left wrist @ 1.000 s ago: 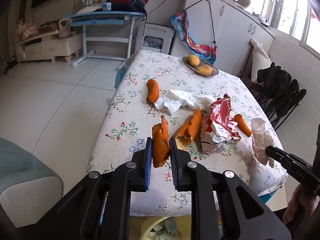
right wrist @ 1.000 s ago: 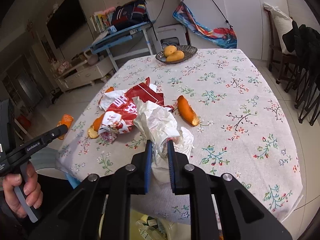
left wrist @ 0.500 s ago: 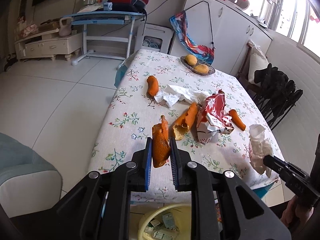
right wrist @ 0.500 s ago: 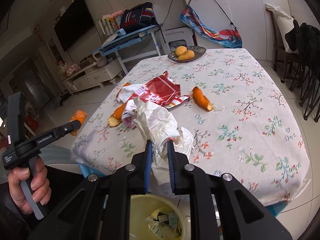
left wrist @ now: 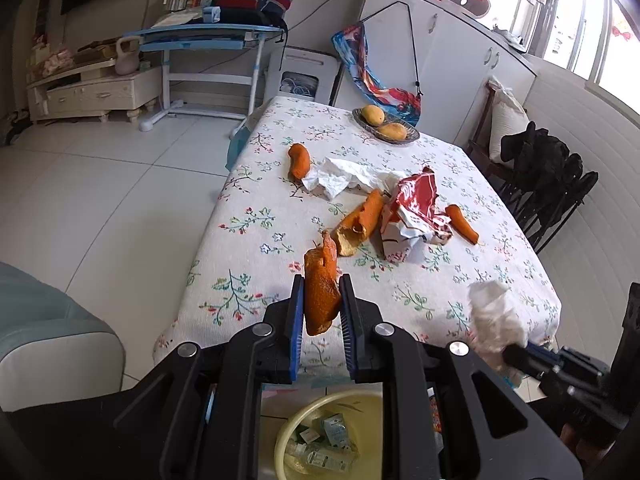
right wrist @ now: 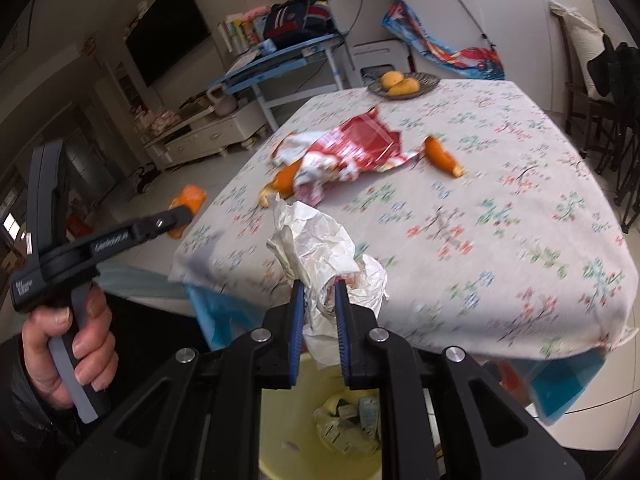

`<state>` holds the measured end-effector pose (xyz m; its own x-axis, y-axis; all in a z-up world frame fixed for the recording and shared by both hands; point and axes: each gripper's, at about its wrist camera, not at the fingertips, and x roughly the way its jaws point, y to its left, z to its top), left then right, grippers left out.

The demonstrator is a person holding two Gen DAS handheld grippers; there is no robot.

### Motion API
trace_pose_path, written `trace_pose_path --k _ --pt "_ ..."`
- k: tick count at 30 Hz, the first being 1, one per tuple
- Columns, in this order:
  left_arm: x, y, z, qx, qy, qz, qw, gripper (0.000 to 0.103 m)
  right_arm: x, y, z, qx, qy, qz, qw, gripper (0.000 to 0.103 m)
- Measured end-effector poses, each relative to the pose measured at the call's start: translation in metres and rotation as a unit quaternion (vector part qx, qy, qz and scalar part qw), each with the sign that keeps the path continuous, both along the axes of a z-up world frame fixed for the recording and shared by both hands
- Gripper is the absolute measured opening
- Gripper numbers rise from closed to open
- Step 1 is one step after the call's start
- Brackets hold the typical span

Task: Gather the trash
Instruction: 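Lift the tissue and the orange peel and carry both toward the yellow bucket, then open the right tool over the bucket while the left tool holds the peel above it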

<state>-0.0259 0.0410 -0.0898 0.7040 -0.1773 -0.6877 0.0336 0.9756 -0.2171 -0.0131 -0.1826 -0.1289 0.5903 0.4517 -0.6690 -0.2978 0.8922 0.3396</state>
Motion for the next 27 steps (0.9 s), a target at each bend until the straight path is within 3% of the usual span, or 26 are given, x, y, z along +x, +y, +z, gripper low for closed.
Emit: trace_pose_path --k 19,27 --pt "-0.033 -0.004 0.002 -0.003 -0.002 -0.024 0.9997 0.016 -0.038 0.028 -0.016 -0.007 0.035 0.037 0.999 0.017" --pt "-0.048 -0.02 -0.005 0.012 0.011 -0.056 0.9983 0.016 -0.05 0.047 -0.035 -0.031 0.078 0.07 0.994 0.018"
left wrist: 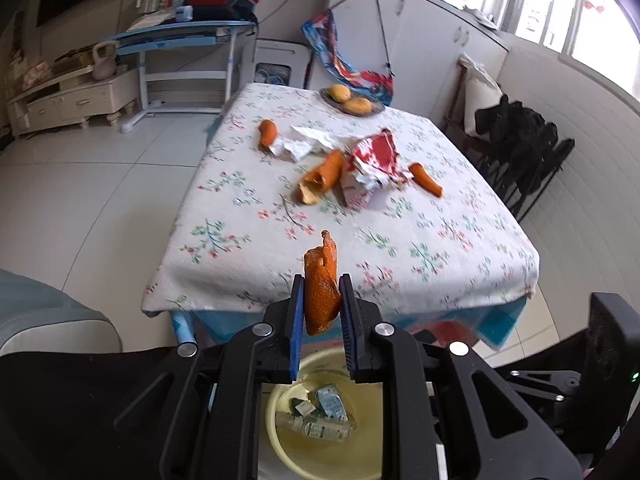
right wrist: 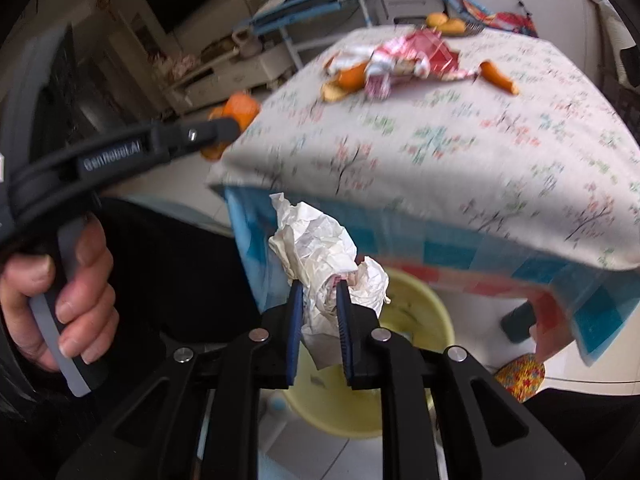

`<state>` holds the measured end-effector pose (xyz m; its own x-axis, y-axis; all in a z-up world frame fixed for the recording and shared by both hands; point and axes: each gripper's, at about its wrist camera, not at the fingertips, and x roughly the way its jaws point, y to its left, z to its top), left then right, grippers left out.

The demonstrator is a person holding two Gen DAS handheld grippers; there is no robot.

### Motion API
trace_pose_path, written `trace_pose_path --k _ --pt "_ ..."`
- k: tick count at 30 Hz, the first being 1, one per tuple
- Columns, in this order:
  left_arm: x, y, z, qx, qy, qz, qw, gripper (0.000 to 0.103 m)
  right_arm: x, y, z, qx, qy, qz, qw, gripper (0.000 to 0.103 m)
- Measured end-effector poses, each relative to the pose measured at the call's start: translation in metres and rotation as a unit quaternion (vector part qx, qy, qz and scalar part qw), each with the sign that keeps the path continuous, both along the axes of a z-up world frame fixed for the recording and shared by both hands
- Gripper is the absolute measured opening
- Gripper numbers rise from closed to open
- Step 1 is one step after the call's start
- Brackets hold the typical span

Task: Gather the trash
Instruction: 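Open the right tool over the bucket while the left tool holds the peel above it, then lower the orange peel into the bucket and open the left tool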

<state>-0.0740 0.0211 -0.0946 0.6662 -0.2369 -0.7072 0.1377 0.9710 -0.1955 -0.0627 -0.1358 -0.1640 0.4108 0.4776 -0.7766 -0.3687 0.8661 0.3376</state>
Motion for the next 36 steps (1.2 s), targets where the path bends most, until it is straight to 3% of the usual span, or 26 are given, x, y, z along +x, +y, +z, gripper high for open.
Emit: trace_pose_path --k 10,36 --pt "-0.008 -0.02 -0.012 0.022 0.02 -0.039 0.9988 0.017 0.001 -0.007 -0.015 0.002 0.046 -0.017 0.999 0.035" --pt "-0.015 -0.045 -0.024 0.063 0.036 -0.089 0.9934 0.017 0.003 -0.037 -0.001 0.02 0.008 -0.098 0.995 0.052"
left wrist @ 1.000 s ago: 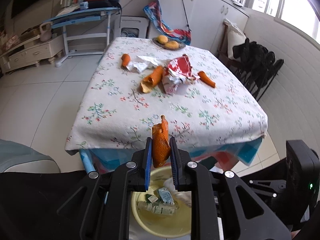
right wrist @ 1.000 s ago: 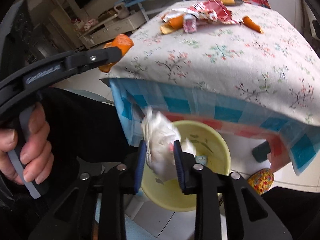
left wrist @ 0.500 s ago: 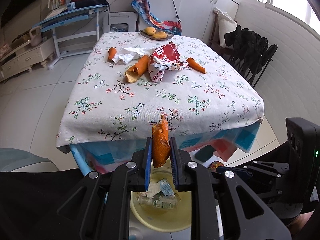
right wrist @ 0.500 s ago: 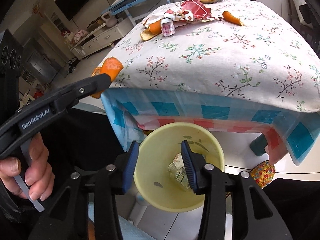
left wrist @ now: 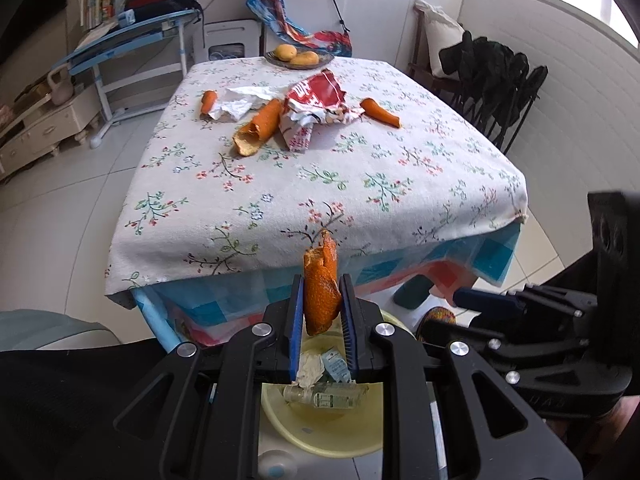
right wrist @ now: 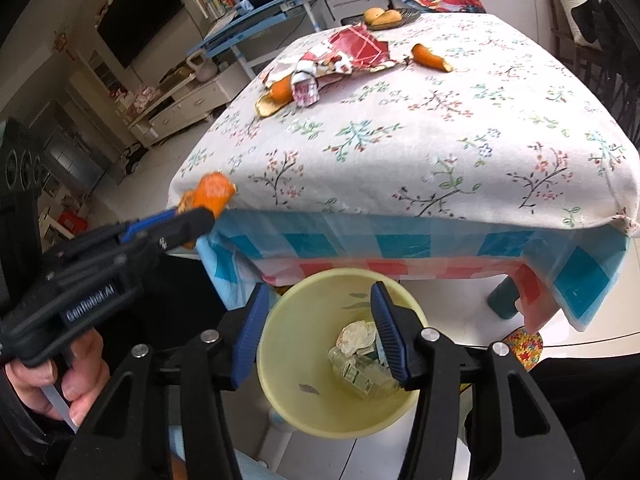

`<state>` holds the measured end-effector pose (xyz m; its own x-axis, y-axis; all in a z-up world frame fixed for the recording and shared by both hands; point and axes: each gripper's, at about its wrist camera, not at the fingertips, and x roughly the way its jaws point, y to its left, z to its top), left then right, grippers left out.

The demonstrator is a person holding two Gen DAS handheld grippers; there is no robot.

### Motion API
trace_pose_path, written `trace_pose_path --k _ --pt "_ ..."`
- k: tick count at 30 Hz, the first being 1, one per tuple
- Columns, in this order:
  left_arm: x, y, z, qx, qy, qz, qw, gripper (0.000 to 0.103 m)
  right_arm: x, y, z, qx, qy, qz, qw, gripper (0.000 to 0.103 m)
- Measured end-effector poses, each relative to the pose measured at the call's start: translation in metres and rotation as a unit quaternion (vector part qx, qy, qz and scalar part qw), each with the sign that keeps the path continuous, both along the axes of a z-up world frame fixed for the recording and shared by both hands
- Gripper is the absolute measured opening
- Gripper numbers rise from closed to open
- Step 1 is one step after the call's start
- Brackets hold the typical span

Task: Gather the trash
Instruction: 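Lower the orange peel into the bucket and open the left tool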

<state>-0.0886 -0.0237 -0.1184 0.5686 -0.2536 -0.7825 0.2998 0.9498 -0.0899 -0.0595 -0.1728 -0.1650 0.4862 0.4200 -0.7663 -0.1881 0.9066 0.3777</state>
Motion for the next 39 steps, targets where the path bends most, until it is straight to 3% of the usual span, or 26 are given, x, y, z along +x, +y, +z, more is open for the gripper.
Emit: trace_pose_path --k 16,21,24,32,39 --pt "-0.009 -0.03 -0.025 0.06 0.045 -0.071 0.9946 0.02 0.002 -0.01 0.004 0.001 -0.012 -0.028 1.0 0.058" --pt "-0.015 -0.038 -0.03 0.076 0.051 -0.089 0.9918 0.04 0.001 -0.013 0.004 0.002 -0.014 -0.035 0.999 0.059" --pt "-0.015 -0.038 -0.03 0.078 0.051 -0.09 0.9916 0.044 0.001 -0.014 0.004 0.002 -0.014 -0.039 0.999 0.061" --pt "-0.011 -0.032 -0.024 0.073 0.038 -0.073 0.9939 0.047 0.002 -0.016 0.003 0.002 -0.013 -0.043 0.999 0.062" --pt "0.004 -0.002 -0.001 0.042 -0.006 0.02 0.9989 0.053 0.0 -0.016 0.011 0.0 -0.032 -0.049 0.998 0.062"
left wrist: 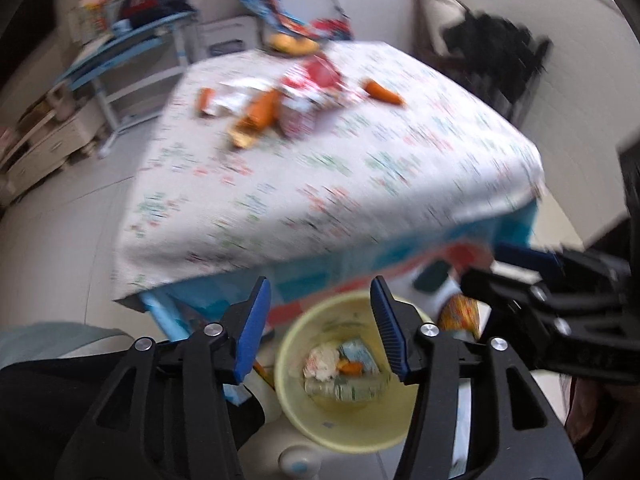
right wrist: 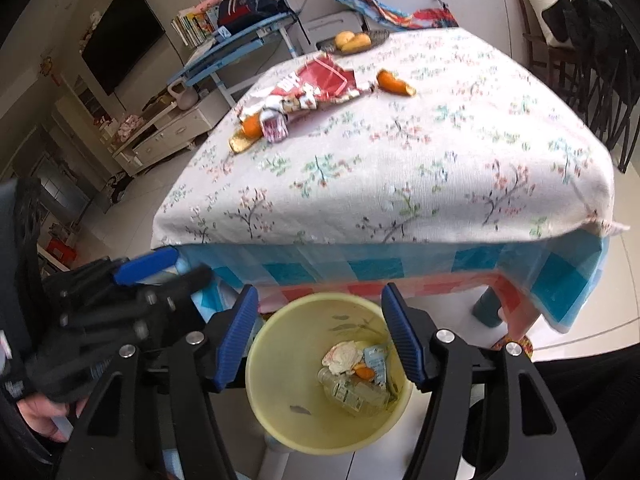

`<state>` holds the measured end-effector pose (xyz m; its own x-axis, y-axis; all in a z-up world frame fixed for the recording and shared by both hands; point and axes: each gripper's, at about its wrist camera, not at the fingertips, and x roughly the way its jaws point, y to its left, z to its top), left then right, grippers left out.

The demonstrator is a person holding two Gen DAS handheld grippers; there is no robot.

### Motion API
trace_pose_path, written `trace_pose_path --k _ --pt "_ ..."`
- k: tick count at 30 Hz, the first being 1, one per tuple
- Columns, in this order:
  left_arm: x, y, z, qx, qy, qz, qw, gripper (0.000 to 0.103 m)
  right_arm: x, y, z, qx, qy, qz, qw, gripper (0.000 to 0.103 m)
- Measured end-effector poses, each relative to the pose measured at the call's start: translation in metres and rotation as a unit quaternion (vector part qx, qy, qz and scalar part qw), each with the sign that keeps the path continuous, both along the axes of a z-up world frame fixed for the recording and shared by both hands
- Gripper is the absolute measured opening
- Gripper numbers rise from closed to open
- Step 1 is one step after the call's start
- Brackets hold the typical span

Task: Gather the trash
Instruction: 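Lower the orange peel into the bucket and open the left tool, then move both tools back over the table toward the red chip bag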

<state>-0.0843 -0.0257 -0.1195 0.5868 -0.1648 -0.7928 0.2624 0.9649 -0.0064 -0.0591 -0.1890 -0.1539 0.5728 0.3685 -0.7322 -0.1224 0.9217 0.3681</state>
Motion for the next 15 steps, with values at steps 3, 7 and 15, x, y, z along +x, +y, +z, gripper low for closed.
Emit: trace_pose_path --k 3,7,15 --pt "0.009 0.017 0.008 -0.024 -0.01 0.045 0.9987 0.054 0.003 -0.002 0.01 0.033 -0.018 0.002 0.999 0.062" --pt "0.029 0.037 0.02 -0.048 -0.02 0.084 0.9952 0.054 0.018 -0.006 0.017 0.078 -0.018 0.0 0.997 0.063" --pt "0.072 0.041 0.032 -0.046 -0.026 0.09 0.9946 0.056 0.078 -0.009 0.026 0.161 -0.004 -0.011 0.987 0.063"
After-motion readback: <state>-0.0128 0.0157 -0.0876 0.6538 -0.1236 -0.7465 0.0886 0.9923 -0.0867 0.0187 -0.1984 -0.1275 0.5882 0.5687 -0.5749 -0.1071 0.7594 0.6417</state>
